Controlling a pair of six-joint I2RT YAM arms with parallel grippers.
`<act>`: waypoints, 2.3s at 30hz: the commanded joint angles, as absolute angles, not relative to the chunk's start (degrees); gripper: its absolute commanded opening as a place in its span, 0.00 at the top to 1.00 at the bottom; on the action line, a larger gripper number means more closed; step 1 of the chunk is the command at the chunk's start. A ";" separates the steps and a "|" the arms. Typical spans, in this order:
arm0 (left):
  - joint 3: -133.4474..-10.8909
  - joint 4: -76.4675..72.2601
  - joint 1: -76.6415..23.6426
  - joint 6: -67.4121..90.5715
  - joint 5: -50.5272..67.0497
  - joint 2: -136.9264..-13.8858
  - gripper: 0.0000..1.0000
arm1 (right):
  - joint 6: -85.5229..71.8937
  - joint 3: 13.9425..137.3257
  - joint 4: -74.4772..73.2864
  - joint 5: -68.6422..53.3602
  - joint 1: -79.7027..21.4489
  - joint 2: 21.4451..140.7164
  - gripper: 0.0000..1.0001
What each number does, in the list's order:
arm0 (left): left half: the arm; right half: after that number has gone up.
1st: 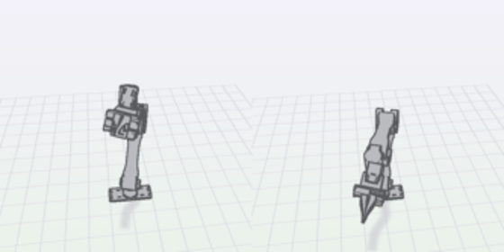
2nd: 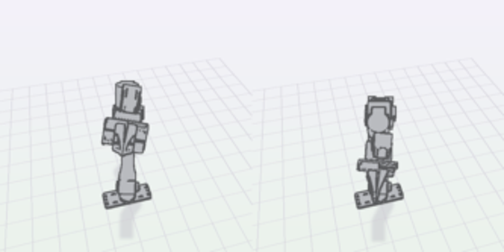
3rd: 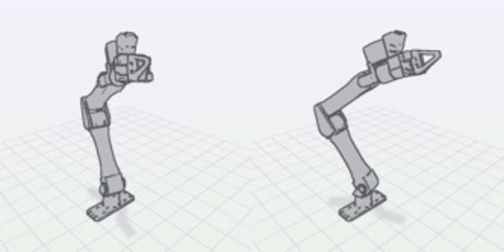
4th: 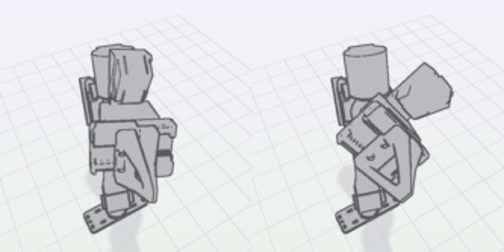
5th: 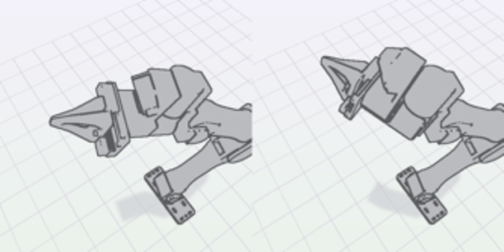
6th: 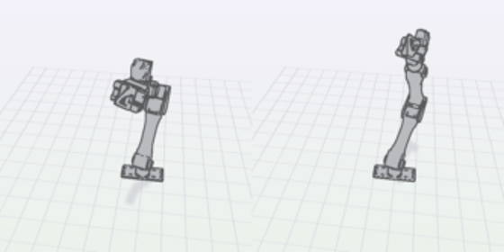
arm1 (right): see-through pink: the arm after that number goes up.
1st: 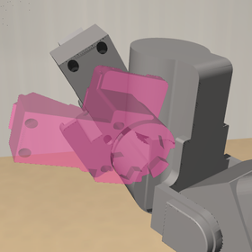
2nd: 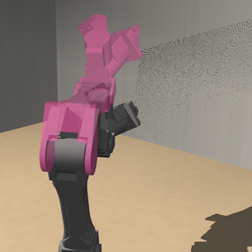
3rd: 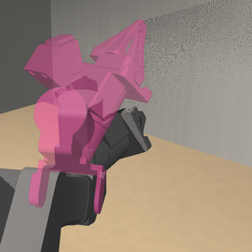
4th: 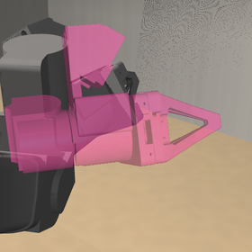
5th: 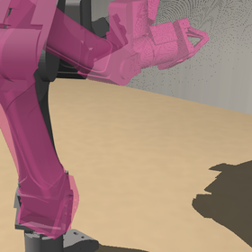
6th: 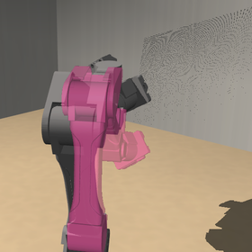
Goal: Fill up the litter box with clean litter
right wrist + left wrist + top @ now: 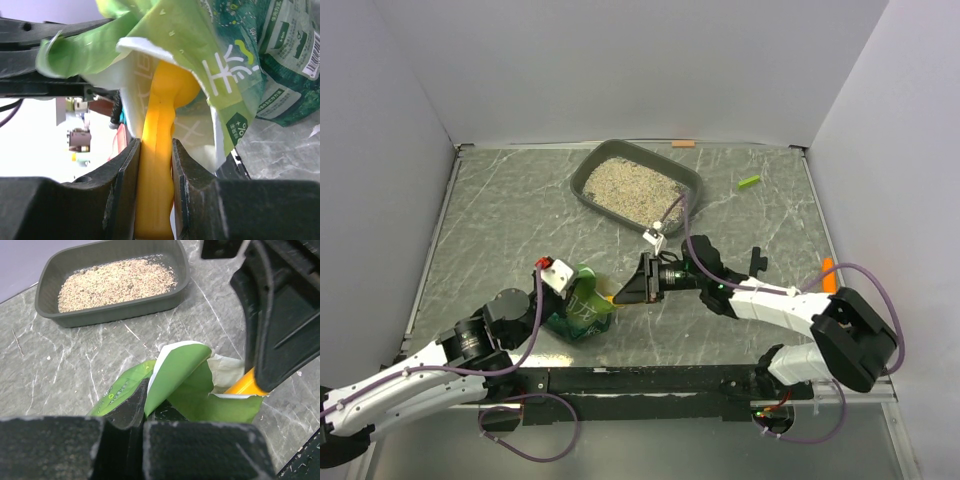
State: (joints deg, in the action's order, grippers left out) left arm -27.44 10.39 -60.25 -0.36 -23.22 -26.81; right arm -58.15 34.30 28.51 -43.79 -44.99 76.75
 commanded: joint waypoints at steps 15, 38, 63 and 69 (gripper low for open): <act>-28.48 6.68 -60.56 -1.41 -20.92 -24.70 0.99 | -63.98 19.78 29.71 -32.35 -42.63 49.14 1.00; -28.39 6.42 -60.64 -1.58 -20.83 -23.64 0.99 | -77.96 6.68 24.18 -21.89 -41.92 26.38 1.00; -28.56 6.59 -60.64 -1.41 -23.98 -23.64 0.99 | -79.28 12.65 11.26 -19.69 -41.92 15.73 1.00; -28.74 6.59 -60.64 -1.32 -26.98 -22.68 0.99 | -80.33 13.01 11.78 -19.95 -41.92 15.12 1.00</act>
State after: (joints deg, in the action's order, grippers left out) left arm -27.44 10.20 -60.38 -2.13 -23.88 -23.79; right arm -78.67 9.93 9.78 -20.53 -42.11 16.08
